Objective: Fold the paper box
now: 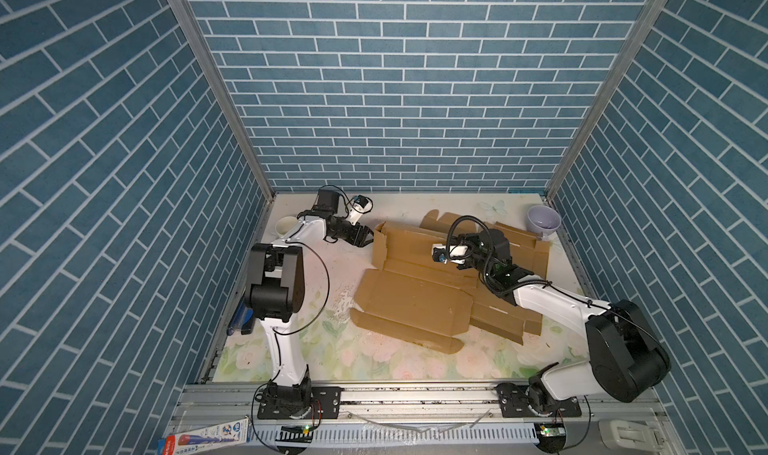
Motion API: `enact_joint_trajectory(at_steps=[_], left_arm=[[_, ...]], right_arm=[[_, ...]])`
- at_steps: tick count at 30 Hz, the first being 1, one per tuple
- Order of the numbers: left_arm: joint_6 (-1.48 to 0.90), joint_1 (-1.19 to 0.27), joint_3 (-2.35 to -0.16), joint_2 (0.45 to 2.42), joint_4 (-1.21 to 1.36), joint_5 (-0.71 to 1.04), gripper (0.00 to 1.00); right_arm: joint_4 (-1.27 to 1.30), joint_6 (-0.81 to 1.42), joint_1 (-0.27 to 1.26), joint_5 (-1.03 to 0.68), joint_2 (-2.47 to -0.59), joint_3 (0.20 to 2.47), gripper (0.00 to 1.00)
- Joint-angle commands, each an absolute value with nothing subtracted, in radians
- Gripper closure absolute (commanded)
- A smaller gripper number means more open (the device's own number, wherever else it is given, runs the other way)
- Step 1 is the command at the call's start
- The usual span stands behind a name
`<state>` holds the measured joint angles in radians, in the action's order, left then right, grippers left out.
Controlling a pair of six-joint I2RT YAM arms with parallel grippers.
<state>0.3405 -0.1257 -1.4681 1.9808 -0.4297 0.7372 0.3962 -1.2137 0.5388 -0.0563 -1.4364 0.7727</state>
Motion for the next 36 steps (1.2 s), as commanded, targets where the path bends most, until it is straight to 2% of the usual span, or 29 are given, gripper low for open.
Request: enact_joint_trajectory(at_steps=[1, 7, 14, 19, 22, 25, 28, 31, 36], left_arm=[[0.360, -0.138, -1.426, 1.932, -0.471, 0.777, 0.36], [0.414, -0.138, -1.367, 1.872, -0.545, 0.738, 0.39], [0.467, -0.141, -1.406, 1.923, -0.614, 0.759, 0.34], [0.469, -0.141, -1.425, 1.922, -0.563, 0.740, 0.40], [0.487, -0.122, -1.396, 1.861, -0.549, 0.727, 0.32], [0.452, -0.021, -1.350, 1.790, -0.503, 0.830, 0.28], [0.490, 0.044, -1.375, 1.793, -0.570, 0.841, 0.27], [0.514, 0.045, -1.426, 1.854, -0.615, 0.812, 0.28], [0.504, 0.010, -1.450, 1.933, -0.518, 0.835, 0.28]], right_arm=[[0.398, -1.273, 0.545, -0.073, -1.416, 0.779, 1.00], [0.385, -1.284, 0.545, -0.061, -1.407, 0.776, 1.00], [0.389, -1.281, 0.550, -0.066, -1.414, 0.780, 1.00], [0.385, -1.278, 0.552, -0.066, -1.417, 0.784, 1.00], [0.374, -1.279, 0.552, -0.058, -1.419, 0.787, 1.00], [0.362, -1.278, 0.549, -0.057, -1.407, 0.788, 1.00], [0.359, -1.278, 0.545, -0.058, -1.404, 0.790, 1.00], [0.369, -1.278, 0.543, -0.060, -1.410, 0.790, 1.00], [0.372, -1.277, 0.543, -0.063, -1.416, 0.793, 1.00]])
